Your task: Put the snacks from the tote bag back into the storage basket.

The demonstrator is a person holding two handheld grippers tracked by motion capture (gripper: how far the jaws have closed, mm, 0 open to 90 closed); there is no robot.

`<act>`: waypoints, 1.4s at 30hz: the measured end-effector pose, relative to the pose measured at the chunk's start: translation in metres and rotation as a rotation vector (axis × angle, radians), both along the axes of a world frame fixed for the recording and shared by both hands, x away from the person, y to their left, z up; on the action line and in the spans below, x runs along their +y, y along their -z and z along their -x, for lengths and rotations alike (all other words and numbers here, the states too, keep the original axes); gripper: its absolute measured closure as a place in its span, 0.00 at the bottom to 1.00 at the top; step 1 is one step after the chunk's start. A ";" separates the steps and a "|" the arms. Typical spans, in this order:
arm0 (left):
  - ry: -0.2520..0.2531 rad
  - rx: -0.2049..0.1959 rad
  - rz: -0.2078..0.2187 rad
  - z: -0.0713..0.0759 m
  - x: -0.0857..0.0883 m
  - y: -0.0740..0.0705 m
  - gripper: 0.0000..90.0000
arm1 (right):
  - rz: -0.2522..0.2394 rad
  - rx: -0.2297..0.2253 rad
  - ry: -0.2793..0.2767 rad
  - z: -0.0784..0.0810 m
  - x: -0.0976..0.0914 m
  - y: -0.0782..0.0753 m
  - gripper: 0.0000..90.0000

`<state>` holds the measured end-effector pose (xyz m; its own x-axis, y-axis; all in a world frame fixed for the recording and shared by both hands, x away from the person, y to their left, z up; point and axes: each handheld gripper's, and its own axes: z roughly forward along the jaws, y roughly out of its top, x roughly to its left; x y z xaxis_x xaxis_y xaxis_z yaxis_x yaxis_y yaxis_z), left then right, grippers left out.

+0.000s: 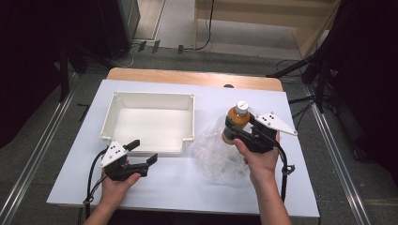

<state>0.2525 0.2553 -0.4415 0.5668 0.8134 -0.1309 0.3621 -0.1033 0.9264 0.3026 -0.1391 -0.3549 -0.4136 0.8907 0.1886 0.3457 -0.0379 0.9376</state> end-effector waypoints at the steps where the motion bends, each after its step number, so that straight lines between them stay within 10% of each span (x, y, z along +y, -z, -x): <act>1: -0.008 -0.004 -0.002 0.000 0.003 -0.001 0.15 | -0.003 0.005 -0.002 0.000 0.002 -0.001 0.35; 42: -0.064 -0.007 0.026 -0.002 0.025 0.000 0.09 | -0.022 0.000 -0.028 -0.039 0.048 -0.019 0.35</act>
